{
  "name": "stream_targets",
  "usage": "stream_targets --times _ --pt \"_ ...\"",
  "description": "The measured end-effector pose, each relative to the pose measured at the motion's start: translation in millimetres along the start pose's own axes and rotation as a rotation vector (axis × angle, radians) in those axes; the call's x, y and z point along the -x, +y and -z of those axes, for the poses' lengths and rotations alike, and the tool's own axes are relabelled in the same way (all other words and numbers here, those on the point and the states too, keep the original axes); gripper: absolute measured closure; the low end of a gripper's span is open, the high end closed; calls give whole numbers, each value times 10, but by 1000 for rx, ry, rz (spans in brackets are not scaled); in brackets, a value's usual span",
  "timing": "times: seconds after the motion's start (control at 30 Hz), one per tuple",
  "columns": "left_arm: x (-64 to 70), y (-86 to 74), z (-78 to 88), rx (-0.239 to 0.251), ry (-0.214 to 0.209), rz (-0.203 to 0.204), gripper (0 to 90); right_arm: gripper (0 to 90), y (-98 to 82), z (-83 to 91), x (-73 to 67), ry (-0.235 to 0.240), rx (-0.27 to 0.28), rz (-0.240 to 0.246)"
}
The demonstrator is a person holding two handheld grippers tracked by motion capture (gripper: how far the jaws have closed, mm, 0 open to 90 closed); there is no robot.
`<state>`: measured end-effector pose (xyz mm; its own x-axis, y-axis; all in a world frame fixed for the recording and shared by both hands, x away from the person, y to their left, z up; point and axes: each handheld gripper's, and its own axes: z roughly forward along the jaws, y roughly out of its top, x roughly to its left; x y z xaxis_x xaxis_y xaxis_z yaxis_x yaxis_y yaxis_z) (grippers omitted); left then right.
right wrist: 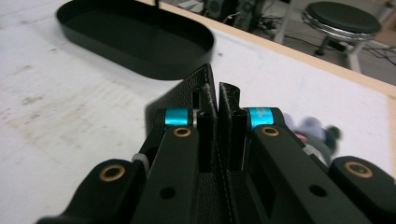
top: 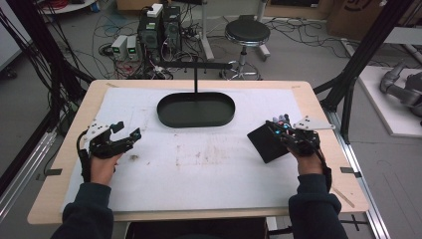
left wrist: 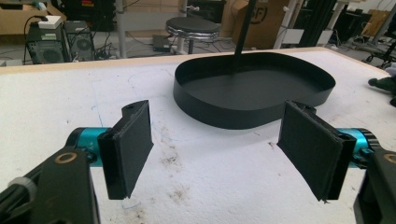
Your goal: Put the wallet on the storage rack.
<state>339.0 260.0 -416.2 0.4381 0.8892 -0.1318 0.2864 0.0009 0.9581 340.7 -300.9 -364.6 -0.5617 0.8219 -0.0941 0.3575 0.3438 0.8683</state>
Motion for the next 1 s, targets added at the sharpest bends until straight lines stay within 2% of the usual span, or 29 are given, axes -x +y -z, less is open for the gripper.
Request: stream_targets --times 0.03,0.07,0.1,0.13,0.2,0.37,0.7,0.73,0.83,0.9,1.0 --pt "1 0 0 3 1 4 256 875 27 -23 -40 15 -1 7" --pt "-2 1 1 5 3 1 256 877 85 -88 -122 42 -14 37" --pt "-2 1 1 5 3 2 256 877 85 -88 -122 42 -14 37" --pt "-2 1 2 5 3 2 256 879 138 -160 -212 53 -34 76" --pt "-2 1 2 6 1 4 255 880 173 -237 -283 63 -57 106" --pt "-7 1 5 6 -1 5 256 881 218 -419 -401 83 -102 147" --pt "-3 1 3 6 1 3 255 860 210 -419 -356 99 -95 128" --pt "-1 1 4 6 2 3 256 786 200 -418 -348 98 -87 118" --pt "-3 2 6 5 3 3 256 767 194 -417 -338 109 -80 107" --pt "-5 1 6 5 2 3 256 708 191 -410 -335 107 -71 101" --pt "-6 1 5 4 3 3 256 524 194 -368 -316 76 -34 83"
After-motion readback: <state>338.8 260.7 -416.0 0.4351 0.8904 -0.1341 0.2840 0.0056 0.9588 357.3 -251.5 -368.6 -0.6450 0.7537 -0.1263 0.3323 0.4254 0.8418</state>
